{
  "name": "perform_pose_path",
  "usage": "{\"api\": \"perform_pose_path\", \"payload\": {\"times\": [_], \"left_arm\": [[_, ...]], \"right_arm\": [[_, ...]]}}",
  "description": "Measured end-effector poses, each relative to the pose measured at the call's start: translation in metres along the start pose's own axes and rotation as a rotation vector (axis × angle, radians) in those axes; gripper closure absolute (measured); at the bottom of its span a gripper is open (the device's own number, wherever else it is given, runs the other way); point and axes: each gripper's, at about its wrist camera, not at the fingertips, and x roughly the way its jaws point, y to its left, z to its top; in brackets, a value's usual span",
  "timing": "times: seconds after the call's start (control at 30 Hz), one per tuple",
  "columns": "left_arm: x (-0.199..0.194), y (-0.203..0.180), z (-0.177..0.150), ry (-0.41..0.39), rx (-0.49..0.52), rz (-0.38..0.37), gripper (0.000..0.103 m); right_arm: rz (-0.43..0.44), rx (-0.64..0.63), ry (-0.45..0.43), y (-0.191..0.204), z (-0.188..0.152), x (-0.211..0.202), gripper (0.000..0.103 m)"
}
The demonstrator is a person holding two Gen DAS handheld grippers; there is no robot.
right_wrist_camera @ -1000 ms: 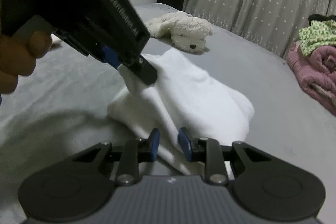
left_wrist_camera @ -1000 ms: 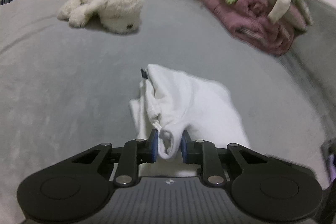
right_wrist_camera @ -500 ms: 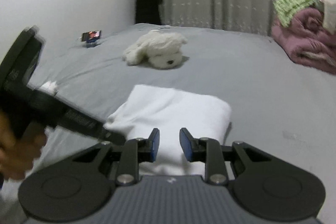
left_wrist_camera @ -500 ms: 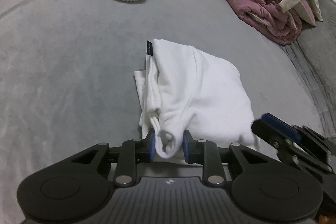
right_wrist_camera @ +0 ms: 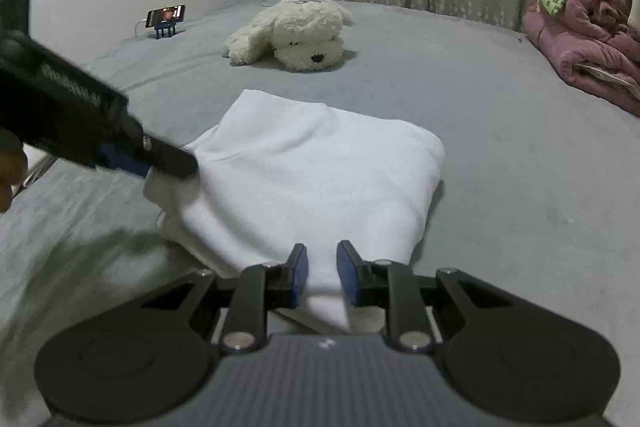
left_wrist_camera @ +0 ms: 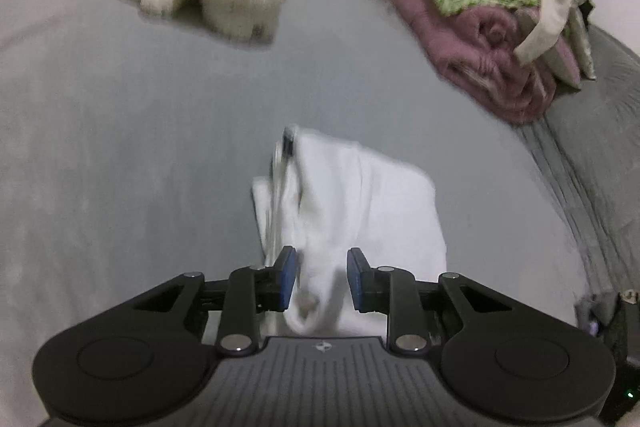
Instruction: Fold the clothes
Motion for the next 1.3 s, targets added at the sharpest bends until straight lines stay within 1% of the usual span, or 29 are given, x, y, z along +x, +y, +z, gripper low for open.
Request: {"api": "perform_pose_path", "payload": {"times": [0.03,0.1,0.17,0.2,0.27,0.33,0.37,0.43,0.5,0.57,0.6,0.67,0.73,0.77,1.03,1.17,1.3], "left_arm": [[-0.002,-0.003,0.0,-0.026,0.015,0.005,0.078],[-0.006,-0.01,-0.002,-0.073,0.053,-0.019,0.078],[-0.009,-0.022,-0.006,-0.118,0.119,-0.024,0.078],[-0.009,-0.03,-0.009,-0.128,0.164,-0.021,0.078],[-0.001,-0.041,-0.017,-0.11,0.24,-0.004,0.077],[0.015,-0.043,-0.023,-0.072,0.271,0.049,0.077],[0.025,-0.04,-0.024,-0.049,0.263,0.076,0.078],[0.038,-0.034,-0.024,-0.042,0.231,0.101,0.078],[0.041,-0.034,-0.02,-0.045,0.226,0.115,0.08],[0.04,-0.033,-0.018,-0.038,0.214,0.112,0.08],[0.04,-0.032,-0.017,-0.036,0.206,0.107,0.081],[0.039,-0.032,-0.017,-0.036,0.187,0.109,0.085],[0.039,-0.031,-0.017,-0.028,0.176,0.105,0.085],[0.04,-0.031,-0.018,-0.025,0.173,0.103,0.085],[0.043,-0.028,-0.016,-0.006,0.156,0.095,0.087],[0.043,-0.029,-0.017,-0.003,0.164,0.098,0.087],[0.042,-0.023,-0.014,0.006,0.132,0.078,0.087]], "right_arm": [[-0.005,0.004,-0.002,0.002,-0.003,-0.002,0.085],[-0.014,0.013,-0.007,0.005,-0.008,-0.006,0.085],[-0.012,0.05,-0.01,0.003,-0.013,-0.006,0.085],[-0.02,0.058,-0.015,0.004,-0.014,-0.005,0.085],[-0.035,0.073,-0.025,0.007,-0.018,-0.003,0.085],[-0.051,0.071,-0.026,0.01,-0.019,-0.003,0.085],[-0.058,0.071,-0.026,0.011,-0.02,-0.003,0.085],[-0.048,0.09,-0.023,0.008,-0.019,-0.003,0.084],[-0.039,0.102,-0.026,0.005,-0.019,-0.006,0.084],[-0.044,0.1,-0.032,0.005,-0.017,-0.01,0.085],[-0.056,0.094,-0.044,0.007,-0.016,-0.014,0.085],[-0.079,0.082,-0.066,0.01,-0.012,-0.022,0.084],[-0.107,0.098,-0.085,0.009,-0.01,-0.026,0.082],[-0.113,0.107,-0.076,0.007,-0.012,-0.025,0.08],[-0.132,0.131,-0.019,0.002,-0.037,-0.016,0.08],[-0.114,0.177,-0.007,-0.005,-0.036,-0.016,0.08],[-0.103,0.195,-0.006,-0.008,-0.034,-0.02,0.079]]}}
